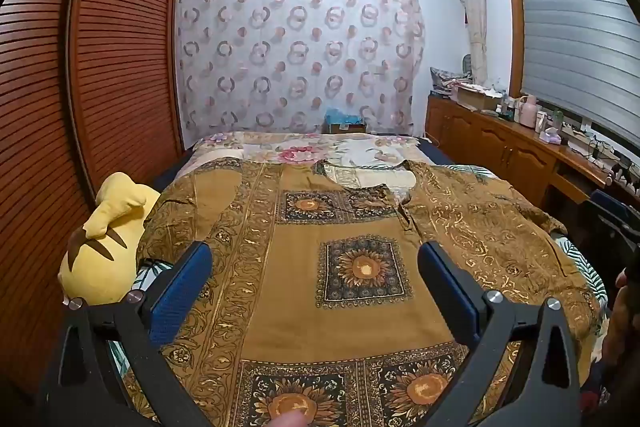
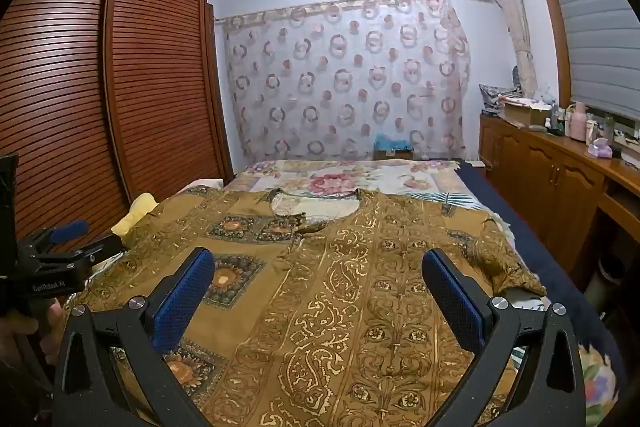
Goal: Fold small clothes
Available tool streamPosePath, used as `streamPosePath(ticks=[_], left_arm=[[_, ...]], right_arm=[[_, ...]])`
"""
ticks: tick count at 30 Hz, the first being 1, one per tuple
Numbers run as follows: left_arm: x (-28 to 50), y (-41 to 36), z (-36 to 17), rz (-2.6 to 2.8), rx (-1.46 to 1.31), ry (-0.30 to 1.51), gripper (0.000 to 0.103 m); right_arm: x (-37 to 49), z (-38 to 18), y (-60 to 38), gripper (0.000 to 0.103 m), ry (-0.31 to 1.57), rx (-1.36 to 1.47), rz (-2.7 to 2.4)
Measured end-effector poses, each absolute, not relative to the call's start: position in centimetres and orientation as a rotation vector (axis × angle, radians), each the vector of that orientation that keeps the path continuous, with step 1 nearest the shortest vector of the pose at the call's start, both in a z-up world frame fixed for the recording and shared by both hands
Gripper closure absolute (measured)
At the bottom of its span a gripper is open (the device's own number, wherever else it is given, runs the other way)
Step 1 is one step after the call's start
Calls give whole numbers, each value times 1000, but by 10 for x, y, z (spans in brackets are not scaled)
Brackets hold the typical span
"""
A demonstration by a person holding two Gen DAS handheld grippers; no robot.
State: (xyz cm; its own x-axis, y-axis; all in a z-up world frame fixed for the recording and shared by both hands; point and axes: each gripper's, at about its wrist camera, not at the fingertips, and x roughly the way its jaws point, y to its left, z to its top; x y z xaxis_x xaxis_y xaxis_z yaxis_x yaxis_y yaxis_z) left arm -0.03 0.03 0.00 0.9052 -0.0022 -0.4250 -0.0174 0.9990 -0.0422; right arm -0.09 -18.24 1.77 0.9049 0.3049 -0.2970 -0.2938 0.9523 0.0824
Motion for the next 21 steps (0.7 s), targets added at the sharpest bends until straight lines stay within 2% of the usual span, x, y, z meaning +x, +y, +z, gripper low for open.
streamPosePath(ticks=[21], left_arm=[[-1,0,0,12,-32,434,0]], right_arm=[[3,21,-183,0,323,36,313]])
